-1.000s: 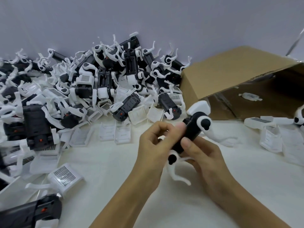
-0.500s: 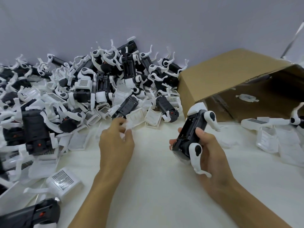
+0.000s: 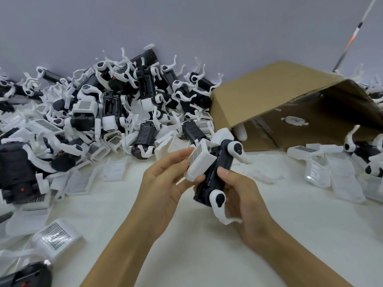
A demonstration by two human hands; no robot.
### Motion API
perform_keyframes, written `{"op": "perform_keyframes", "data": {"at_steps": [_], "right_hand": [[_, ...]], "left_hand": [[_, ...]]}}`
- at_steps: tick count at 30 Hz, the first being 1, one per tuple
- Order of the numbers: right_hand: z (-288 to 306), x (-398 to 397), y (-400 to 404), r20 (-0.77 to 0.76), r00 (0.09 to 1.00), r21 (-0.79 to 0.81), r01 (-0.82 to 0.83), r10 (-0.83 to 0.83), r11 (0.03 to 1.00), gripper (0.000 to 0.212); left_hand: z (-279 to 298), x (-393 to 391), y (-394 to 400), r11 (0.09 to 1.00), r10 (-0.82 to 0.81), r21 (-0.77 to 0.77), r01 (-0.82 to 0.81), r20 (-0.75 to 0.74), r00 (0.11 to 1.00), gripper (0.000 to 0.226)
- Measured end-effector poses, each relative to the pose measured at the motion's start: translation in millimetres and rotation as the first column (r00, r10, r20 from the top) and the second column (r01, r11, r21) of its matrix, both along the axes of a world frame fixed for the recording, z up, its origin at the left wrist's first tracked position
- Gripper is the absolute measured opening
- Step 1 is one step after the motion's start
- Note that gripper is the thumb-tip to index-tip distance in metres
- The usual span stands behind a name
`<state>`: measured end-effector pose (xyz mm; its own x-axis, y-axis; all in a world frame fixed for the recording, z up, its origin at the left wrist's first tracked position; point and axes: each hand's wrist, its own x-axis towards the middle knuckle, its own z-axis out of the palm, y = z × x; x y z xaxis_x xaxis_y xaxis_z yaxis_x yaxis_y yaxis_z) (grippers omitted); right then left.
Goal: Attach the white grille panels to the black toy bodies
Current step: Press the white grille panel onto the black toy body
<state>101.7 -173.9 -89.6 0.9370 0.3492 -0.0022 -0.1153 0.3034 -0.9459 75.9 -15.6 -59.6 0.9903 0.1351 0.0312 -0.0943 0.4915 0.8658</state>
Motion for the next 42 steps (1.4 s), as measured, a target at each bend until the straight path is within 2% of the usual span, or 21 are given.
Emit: {"op": "perform_keyframes", "data": {"at_steps": [3, 5, 7, 14, 16, 20, 25, 27, 30, 34, 36, 38, 40, 42], "right_hand": [[0.2, 0.3, -0.9, 0.049, 0.999, -0.059, 0.022, -0.019, 0.998, 0.048], [0.1, 0.4, -1.0, 0.087, 0.996, -0.114, 0.028, -0.018, 0.993, 0.043], [-0.2, 0.7, -1.5, 0.091, 0.996, -0.119, 0.03, -0.019, 0.992, 0.042], [3.5, -2.6, -0.4, 0.129, 0.992, -0.121, 0.011, 0.005, 0.993, 0.045], [2.6, -3.2, 0.6, 0.141, 0.99, -0.146, 0.009, 0.012, 0.989, 0.048], [1.0, -3.4, 3.5, 0.127, 0.992, -0.188, 0.002, 0.022, 0.982, 0.067], [0.8, -3.6, 3.6, 0.111, 0.994, -0.22, 0.009, 0.016, 0.975, 0.076], [1.2, -3.3, 3.5, 0.1, 0.995, -0.232, 0.006, 0.018, 0.973, 0.08], [3.4, -4.6, 2.0, 0.1, 0.993, -0.215, -0.031, 0.054, 0.976, 0.071], [10.6, -9.0, 1.5, 0.114, 0.993, -0.169, 0.003, 0.017, 0.986, 0.043], [10.8, -8.9, -0.8, 0.109, 0.993, -0.138, 0.056, -0.041, 0.989, 0.039], [11.5, -7.9, -2.2, 0.1, 0.993, -0.097, 0.074, -0.064, 0.992, 0.042], [11.9, -6.8, -1.7, 0.1, 0.993, -0.065, 0.066, -0.06, 0.996, 0.051], [12.1, -6.3, -0.1, 0.09, 0.995, -0.037, 0.049, -0.045, 0.998, 0.057]], "left_hand": [[1.1, -1.2, 4.7, 0.984, -0.011, 0.181, 0.004, 0.038, 0.999, 0.036], [0.4, -3.5, 6.3, 0.934, -0.038, 0.357, 0.012, 0.065, 0.997, 0.055], [1.2, -5.2, 5.2, 0.872, -0.011, 0.489, -0.03, 0.08, 0.997, 0.058], [6.3, -7.8, 0.0, 0.887, 0.052, 0.456, -0.078, 0.069, 0.996, 0.039], [7.6, -8.2, -1.2, 0.851, 0.046, 0.519, -0.083, 0.083, 0.995, 0.04], [6.8, -9.7, 0.6, 0.791, 0.026, 0.607, -0.077, 0.091, 0.995, 0.047], [3.5, -11.3, 0.2, 0.683, 0.024, 0.727, -0.069, 0.071, 0.997, 0.047], [2.5, -11.3, -0.6, 0.696, 0.021, 0.714, -0.071, 0.079, 0.997, 0.045], [2.6, -11.5, -3.8, 0.719, 0.0, 0.693, -0.058, 0.084, 0.996, 0.041], [3.4, -13.9, -1.0, 0.633, -0.057, 0.773, -0.049, 0.109, 0.992, 0.053], [3.0, -14.9, 4.4, 0.584, -0.129, 0.812, 0.016, 0.073, 0.989, 0.064], [4.3, -14.3, 6.2, 0.622, -0.189, 0.775, 0.111, 0.011, 0.982, 0.06], [5.3, -11.3, 3.3, 0.763, -0.186, 0.623, 0.171, -0.043, 0.982, 0.04], [6.1, -9.9, 2.4, 0.795, -0.162, 0.576, 0.189, -0.098, 0.982, 0.034]]}}
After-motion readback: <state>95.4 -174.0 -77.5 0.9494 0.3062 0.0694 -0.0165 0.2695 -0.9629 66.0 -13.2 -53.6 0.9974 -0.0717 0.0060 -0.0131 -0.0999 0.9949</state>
